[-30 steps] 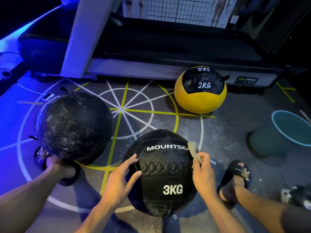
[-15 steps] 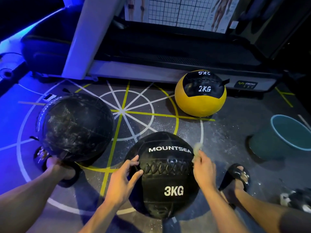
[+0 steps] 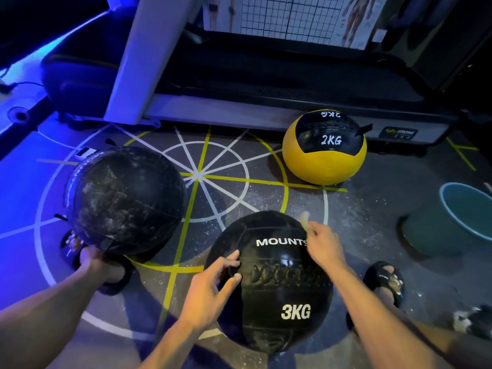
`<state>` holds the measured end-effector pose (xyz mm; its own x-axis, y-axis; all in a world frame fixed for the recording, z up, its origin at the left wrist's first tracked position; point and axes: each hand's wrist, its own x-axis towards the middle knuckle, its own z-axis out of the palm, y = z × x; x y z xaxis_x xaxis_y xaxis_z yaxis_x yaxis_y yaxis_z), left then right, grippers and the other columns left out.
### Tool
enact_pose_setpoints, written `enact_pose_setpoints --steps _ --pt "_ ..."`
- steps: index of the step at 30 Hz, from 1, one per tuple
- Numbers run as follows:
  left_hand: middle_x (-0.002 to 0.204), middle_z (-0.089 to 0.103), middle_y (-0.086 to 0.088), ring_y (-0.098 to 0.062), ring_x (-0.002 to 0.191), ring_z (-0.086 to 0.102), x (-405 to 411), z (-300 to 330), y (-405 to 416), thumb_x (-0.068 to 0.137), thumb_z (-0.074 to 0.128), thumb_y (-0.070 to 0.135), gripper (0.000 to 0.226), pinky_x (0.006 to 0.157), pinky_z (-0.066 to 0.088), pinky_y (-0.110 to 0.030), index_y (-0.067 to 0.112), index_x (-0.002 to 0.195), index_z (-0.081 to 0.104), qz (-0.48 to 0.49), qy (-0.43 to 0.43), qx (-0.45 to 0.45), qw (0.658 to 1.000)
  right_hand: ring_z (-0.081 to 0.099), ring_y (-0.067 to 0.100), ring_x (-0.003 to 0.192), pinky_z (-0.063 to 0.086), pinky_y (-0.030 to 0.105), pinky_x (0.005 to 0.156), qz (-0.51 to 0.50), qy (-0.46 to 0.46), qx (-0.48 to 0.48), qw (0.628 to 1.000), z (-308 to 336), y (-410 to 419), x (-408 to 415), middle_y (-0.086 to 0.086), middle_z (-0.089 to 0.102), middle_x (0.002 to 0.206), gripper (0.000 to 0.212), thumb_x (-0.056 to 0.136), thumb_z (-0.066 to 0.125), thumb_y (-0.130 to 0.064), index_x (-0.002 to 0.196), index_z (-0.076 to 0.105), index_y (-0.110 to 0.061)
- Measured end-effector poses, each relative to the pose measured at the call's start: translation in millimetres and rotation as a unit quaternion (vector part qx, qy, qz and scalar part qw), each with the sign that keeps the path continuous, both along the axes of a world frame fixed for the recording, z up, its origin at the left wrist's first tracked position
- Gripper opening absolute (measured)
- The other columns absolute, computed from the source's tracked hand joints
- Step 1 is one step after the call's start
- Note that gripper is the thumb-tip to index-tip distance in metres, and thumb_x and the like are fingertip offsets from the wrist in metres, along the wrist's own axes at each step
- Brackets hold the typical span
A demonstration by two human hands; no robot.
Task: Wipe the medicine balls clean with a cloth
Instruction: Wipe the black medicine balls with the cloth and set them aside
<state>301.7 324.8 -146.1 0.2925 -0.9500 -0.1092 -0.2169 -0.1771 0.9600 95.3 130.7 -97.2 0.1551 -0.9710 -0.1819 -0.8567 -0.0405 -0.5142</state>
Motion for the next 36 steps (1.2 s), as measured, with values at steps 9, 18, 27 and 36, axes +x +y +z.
enact_pose_setpoints --steps 9,18,27,36 --pt "0.137 0.057 0.036 0.012 0.131 0.050 -5 3 -2 0.099 0.067 0.021 0.018 0.105 0.040 -0.008 0.030 0.114 0.070 -0.023 -0.033 -0.010 0.999 0.063 0.011 0.115 0.053 0.029 0.099 0.202 0.034 -0.037 0.978 3 6 6 -0.016 0.053 0.137 0.043 0.105 0.043 -0.015 0.143 0.054 -0.034" --pt "0.136 0.057 0.035 0.009 0.131 0.052 1 1 -1 0.099 0.066 0.018 0.017 0.107 0.043 -0.013 0.028 0.113 0.069 -0.037 -0.032 -0.008 0.999 0.011 -0.005 0.150 0.002 0.022 0.124 0.373 0.018 -0.065 0.925 11 54 14 -0.023 0.015 0.160 0.053 0.108 0.039 -0.018 0.156 0.028 -0.037" --pt "0.136 0.058 0.034 0.009 0.131 0.052 -15 3 -7 0.101 0.065 0.017 0.018 0.107 0.046 -0.019 0.028 0.113 0.072 -0.073 -0.027 -0.016 0.997 0.063 0.020 0.116 0.049 0.028 0.095 0.142 0.035 0.017 0.989 4 -15 40 0.005 0.061 0.141 0.042 0.107 0.038 -0.010 0.140 0.058 -0.027" --pt "0.132 0.062 0.030 0.004 0.130 0.055 -22 -2 -7 0.099 0.065 0.008 0.020 0.105 0.047 -0.017 0.020 0.112 0.075 -0.061 0.014 -0.032 0.998 0.063 0.026 0.118 0.047 0.037 0.104 0.213 0.142 0.051 0.965 12 -51 48 0.014 0.065 0.135 0.040 0.109 0.036 -0.017 0.141 0.058 -0.022"
